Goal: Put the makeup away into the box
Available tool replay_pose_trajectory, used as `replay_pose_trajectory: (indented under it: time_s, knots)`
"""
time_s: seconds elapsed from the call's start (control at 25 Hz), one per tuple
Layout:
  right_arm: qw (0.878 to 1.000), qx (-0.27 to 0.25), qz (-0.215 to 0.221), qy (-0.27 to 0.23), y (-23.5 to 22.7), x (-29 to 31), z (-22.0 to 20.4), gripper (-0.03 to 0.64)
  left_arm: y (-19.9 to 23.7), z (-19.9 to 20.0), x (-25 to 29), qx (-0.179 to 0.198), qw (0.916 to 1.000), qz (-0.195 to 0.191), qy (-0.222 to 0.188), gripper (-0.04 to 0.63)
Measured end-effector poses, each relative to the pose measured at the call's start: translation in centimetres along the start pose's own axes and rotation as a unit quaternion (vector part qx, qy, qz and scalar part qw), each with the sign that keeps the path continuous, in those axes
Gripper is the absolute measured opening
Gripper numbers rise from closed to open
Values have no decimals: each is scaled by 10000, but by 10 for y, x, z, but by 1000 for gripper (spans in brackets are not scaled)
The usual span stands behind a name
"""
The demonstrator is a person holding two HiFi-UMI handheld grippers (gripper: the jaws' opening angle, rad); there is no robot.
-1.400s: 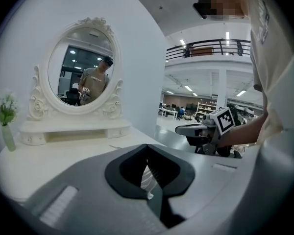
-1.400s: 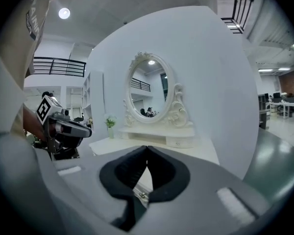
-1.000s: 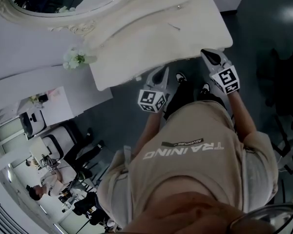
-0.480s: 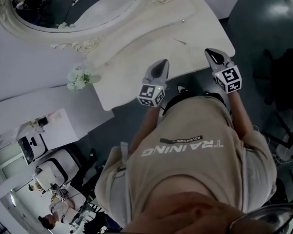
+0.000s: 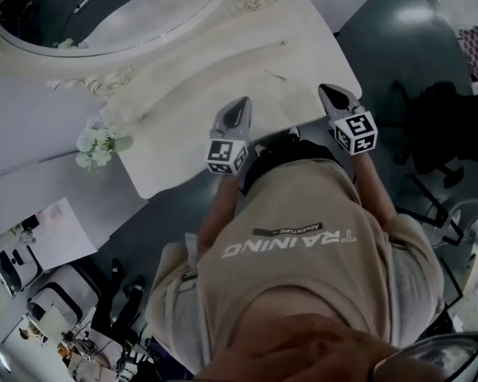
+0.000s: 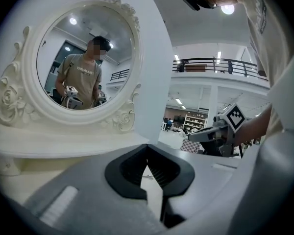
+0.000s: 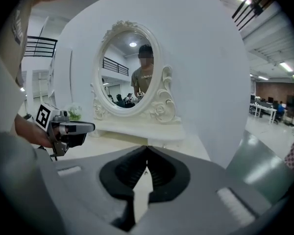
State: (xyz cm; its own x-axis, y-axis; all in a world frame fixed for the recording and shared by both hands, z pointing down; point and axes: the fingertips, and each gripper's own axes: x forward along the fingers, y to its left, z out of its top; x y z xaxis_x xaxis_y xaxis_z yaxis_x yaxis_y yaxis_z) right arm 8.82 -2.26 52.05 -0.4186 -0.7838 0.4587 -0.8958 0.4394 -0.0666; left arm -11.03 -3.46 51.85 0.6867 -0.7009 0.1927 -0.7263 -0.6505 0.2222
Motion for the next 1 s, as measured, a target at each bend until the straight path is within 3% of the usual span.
replay_pose_trajectory:
  time_s: [0.2, 0.44, 0.68, 0.8, 0.92, 0.96, 1.0]
  knots:
    - [9996, 176, -22, 233, -15, 29, -10, 3, 23, -9, 12, -214, 9996, 130, 121, 8]
    - [9978, 486, 206, 391, -46, 83, -22, 4, 46, -2, 23, -143, 9969, 643, 427, 8]
    - [9947, 717, 625, 378, -91, 145, -20, 5, 44, 13, 82, 182, 9942, 665, 827, 8]
    - [9914, 952, 783, 447, -111, 170, -28, 5, 48, 17, 117, 89, 9935, 713, 885, 8]
    - [9912, 804, 825, 651, -120, 192, -36, 5, 47, 16, 138, -21, 9922, 792, 959, 8]
    - [9908, 759, 860, 723, -120, 199, -39, 11, 45, 15, 142, -78, 9918, 811, 988, 7]
    - [9897, 770, 923, 783, -119, 206, -42, 74, 44, 13, 146, -167, 9913, 828, 1006, 8]
